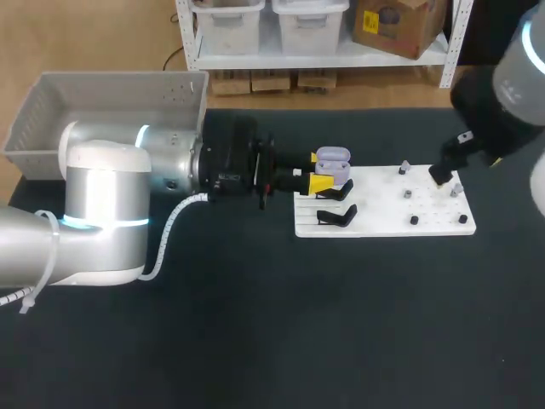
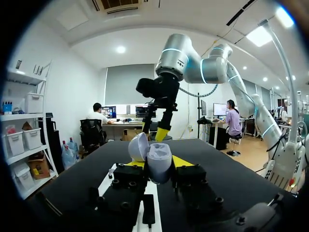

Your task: Pick up each earbud case from the left stands, insert the matching earbuds, close the lid, and place the case in the box.

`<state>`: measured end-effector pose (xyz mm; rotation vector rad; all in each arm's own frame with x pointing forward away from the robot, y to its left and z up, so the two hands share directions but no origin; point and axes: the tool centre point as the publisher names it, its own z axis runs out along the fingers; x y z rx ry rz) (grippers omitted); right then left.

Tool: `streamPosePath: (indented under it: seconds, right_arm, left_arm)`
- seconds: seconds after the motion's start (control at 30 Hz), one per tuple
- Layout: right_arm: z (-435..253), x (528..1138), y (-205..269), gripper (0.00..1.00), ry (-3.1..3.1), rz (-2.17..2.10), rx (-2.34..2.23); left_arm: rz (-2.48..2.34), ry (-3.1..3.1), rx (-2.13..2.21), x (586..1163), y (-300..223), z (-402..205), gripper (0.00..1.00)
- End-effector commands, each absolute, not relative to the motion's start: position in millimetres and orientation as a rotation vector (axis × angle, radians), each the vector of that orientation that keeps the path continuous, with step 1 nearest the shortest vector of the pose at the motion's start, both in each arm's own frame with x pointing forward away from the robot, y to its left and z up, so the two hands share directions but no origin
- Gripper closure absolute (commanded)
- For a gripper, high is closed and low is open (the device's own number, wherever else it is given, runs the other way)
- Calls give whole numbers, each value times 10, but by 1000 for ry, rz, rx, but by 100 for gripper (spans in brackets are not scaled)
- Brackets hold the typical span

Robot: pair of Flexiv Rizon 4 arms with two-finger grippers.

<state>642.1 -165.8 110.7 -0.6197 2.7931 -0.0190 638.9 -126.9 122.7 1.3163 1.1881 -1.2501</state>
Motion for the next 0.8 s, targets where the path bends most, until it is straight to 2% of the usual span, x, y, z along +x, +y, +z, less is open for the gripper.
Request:
streamPosePath:
  seconds: [0.03,0.43,0.5,0.57,0.67,0.73,0.8]
  right_arm:
    - [996,6570,-1630,0,2880,-342,-604]
    - [652,6715,-1762,0,2973,-299,-623]
    - [608,6729,-1783,6,2977,-300,-620]
    - [569,6742,-1795,7,2980,-301,-615]
    - [499,6754,-1821,22,2984,-306,-613]
    - [471,6764,-1835,39,2984,-306,-609]
    - [454,6773,-1847,45,2982,-305,-606]
  left_arm:
    - [-1251,1187,1316,6395,-1269,1221,100]
    - [-1251,1187,1316,6395,-1269,1221,100]
    - [-1251,1187,1316,6395,-1269,1221,100]
    - [-1251,1187,1316,6395,-1269,1221,100]
    - [-1251,1187,1316,6395,-1269,1221,100]
    - [-1251,1187,1316,6395,-1269,1221,100]
    - [-1251,1187,1316,6395,-1269,1221,100]
